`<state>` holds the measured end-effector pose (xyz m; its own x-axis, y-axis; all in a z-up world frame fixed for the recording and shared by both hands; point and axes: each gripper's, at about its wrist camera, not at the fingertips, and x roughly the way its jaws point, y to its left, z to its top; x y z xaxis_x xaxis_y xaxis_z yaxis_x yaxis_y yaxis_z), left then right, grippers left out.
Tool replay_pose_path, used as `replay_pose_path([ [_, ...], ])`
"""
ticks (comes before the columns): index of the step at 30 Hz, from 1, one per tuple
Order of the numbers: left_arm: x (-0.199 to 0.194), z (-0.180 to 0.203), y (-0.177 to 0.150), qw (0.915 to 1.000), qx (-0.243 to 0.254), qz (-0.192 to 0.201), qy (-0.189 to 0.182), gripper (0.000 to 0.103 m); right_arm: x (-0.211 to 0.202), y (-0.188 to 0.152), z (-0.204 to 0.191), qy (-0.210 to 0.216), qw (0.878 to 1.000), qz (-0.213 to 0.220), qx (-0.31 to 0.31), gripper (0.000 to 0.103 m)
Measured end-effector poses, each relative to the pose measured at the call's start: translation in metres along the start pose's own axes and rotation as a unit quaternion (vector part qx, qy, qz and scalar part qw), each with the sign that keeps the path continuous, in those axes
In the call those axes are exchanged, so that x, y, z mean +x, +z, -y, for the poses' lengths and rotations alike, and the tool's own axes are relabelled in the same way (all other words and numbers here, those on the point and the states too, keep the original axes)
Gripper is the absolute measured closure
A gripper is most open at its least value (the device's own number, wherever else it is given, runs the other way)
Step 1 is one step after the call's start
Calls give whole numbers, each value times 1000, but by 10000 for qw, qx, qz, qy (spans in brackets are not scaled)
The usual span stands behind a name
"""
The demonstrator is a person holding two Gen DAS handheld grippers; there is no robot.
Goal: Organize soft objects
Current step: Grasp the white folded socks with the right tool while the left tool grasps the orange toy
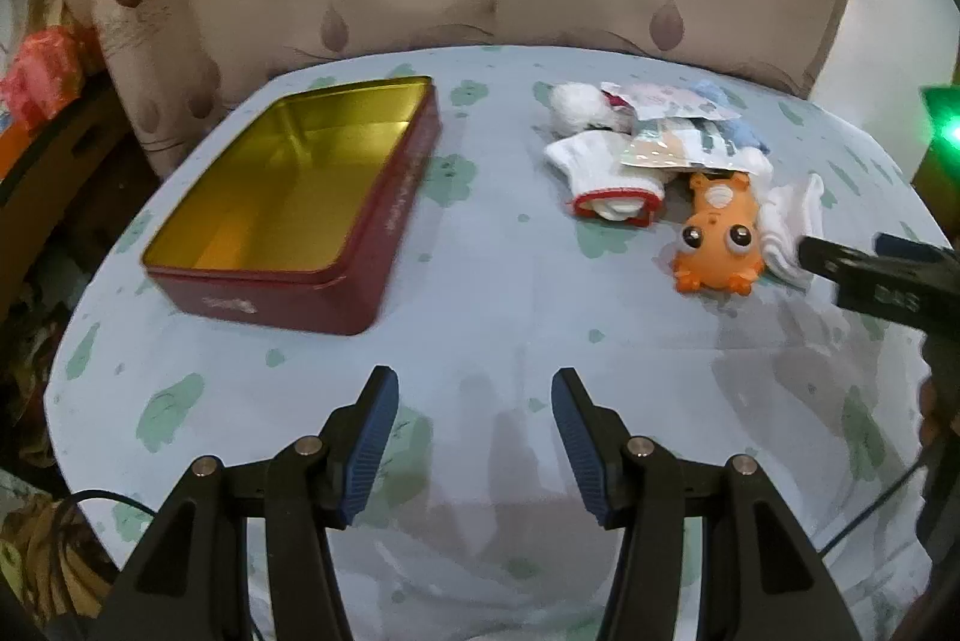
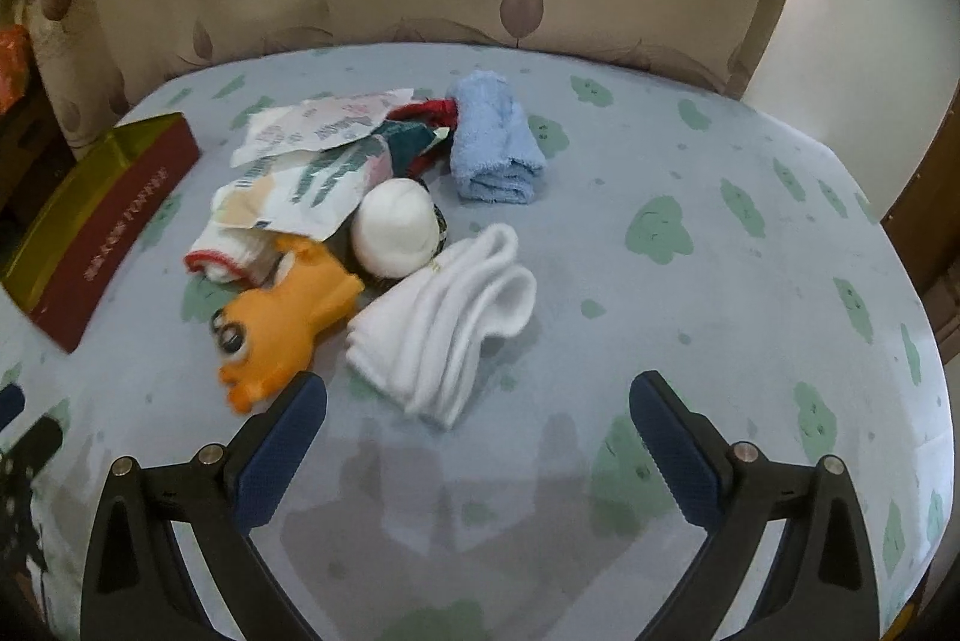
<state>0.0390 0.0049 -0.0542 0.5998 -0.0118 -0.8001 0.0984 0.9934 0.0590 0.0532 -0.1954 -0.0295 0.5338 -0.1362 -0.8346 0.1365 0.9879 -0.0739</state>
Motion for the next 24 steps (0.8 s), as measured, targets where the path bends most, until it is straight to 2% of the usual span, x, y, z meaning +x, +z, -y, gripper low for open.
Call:
replay_pose_path([
  [4,11,7,6,9997,127,-32,-199,49,23,11,-7,-68,10000,36,-45,5],
  [8,20,16,12,9991,331,0,-271,48,39,18,-8,-66,10000,-36,-59,14],
  [11,25,22,17,9984,430,-19,-372,48,49,22,-4,52,10000,3,31,37],
  [14,30,30,22,9975,561,0,-429,48,59,20,5,239,9995,-60,173,51],
  [15,32,33,24,9971,601,-2,-471,48,57,19,7,262,9995,30,153,61],
  [16,33,35,26,9968,615,1,-507,48,56,17,8,256,9996,53,108,67],
  [19,35,43,34,9953,677,5,-686,49,53,13,22,255,9995,89,187,73],
  [24,38,59,45,9919,814,26,-973,48,52,1,61,-265,9987,194,395,73],
])
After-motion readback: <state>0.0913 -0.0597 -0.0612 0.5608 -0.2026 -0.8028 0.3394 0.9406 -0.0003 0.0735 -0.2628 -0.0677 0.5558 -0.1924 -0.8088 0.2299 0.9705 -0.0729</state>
